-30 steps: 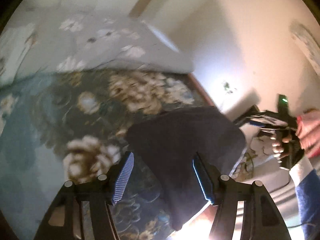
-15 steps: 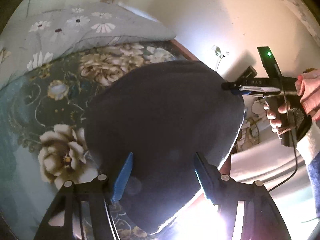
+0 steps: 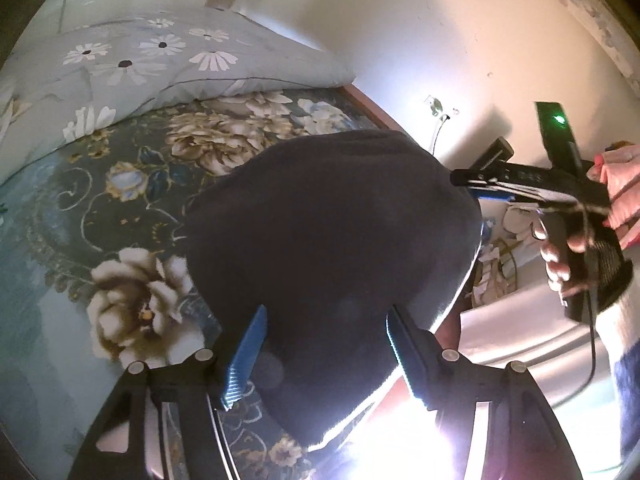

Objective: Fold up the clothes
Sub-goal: 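Lower the folded jacket onto the blanket and open both grippers, then withdraw both open grippers from the folded jacket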

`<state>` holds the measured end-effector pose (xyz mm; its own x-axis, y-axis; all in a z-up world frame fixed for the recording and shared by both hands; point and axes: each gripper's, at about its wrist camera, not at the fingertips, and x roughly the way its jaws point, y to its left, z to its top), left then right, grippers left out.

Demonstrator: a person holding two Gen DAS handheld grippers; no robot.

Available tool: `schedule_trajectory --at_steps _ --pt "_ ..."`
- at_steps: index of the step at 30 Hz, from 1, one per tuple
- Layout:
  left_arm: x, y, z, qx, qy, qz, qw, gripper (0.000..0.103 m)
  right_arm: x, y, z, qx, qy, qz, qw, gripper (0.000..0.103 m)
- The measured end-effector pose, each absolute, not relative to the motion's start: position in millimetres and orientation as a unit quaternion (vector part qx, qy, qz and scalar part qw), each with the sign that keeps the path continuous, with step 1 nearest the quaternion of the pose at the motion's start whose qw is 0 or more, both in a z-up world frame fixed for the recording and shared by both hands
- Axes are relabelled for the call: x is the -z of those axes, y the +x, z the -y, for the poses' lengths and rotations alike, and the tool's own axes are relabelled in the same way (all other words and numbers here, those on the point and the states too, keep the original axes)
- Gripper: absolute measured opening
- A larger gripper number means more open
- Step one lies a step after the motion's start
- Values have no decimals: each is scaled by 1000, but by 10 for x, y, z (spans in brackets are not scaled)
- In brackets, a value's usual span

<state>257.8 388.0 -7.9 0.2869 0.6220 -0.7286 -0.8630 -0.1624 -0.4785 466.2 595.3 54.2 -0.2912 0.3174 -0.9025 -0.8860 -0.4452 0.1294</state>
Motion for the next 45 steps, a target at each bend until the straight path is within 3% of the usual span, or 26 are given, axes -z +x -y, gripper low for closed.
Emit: schedule_trajectory --at_steps 13,28,32,45 --pt "155 2794 -3545 -603 -483 -124 623 83 -248 4573 -4784 -725 -435 -347 406 74" --pt "534 2864 -3286 -631 -484 -134 591 94 178 4487 -4178 -718 -408 -380 416 74" --pt "537 2797 -3241 -646 -479 -128 581 102 240 4415 -4078 -720 -404 -385 413 74" --pt "604 2701 -3085 -654 -490 -118 565 103 372 4301 -3990 -719 -400 -403 401 75"
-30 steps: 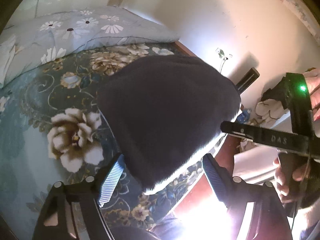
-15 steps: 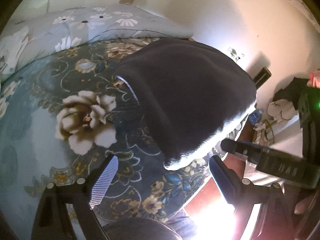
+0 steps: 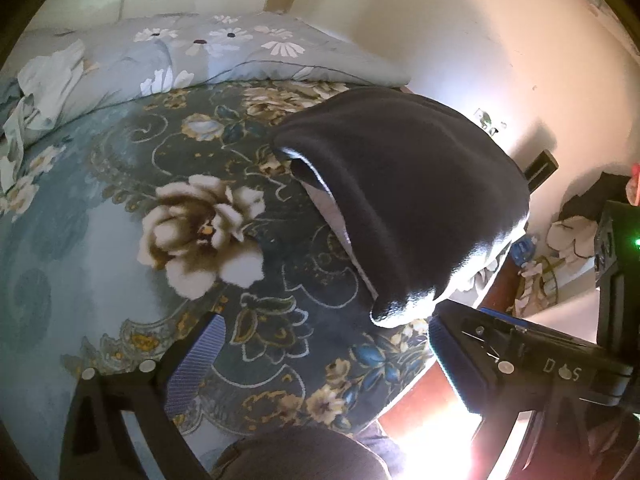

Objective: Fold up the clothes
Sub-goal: 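Withdraw both open grippers from the folded jacket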

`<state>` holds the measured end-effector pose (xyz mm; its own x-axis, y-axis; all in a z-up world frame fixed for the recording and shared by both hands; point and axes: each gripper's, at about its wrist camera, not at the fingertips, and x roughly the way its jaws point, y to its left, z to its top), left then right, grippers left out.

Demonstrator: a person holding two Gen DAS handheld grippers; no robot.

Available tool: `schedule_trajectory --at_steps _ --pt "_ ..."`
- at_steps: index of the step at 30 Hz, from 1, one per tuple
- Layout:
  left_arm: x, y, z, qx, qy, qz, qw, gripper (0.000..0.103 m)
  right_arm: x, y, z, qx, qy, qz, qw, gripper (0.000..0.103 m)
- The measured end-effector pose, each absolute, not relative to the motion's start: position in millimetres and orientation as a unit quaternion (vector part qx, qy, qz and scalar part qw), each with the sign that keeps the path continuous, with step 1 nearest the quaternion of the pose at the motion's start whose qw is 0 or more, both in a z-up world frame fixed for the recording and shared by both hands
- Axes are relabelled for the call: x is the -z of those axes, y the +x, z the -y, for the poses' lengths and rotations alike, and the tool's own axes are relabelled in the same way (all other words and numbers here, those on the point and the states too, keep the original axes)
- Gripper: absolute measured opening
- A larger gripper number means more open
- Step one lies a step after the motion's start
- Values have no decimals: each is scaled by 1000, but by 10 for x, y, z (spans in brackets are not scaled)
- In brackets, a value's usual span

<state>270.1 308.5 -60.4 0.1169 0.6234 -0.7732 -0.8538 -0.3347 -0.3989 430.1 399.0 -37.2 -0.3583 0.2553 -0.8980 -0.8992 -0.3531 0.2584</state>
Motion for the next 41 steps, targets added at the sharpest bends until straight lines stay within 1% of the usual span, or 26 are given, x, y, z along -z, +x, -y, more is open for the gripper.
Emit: schedule_trajectory --at_steps 3,5,6,7,18,21,41 --pt "622 2681 -3055 -653 -494 -114 562 103 380 4269 -3989 -720 -401 -402 399 76" --pt "634 2667 -3036 -653 -497 -112 561 103 391 4267 -3994 -718 -400 -405 400 81" --pt "630 2662 -3029 -653 -497 -111 561 103 394 4272 -3996 -717 -399 -407 402 88" --pt "622 2660 -3024 -654 -496 -110 560 103 398 4279 -4002 -715 -397 -409 404 90" --pt "596 2610 -2974 -670 -495 -114 541 103 405 4235 -3984 -716 -401 -403 406 91" --pt "599 2597 -2962 -672 -495 -117 539 103 405 4223 -3976 -714 -401 -396 415 96" --pt "626 2571 -2923 -676 -497 -118 531 103 465 4195 -3998 -705 -401 -410 416 97"
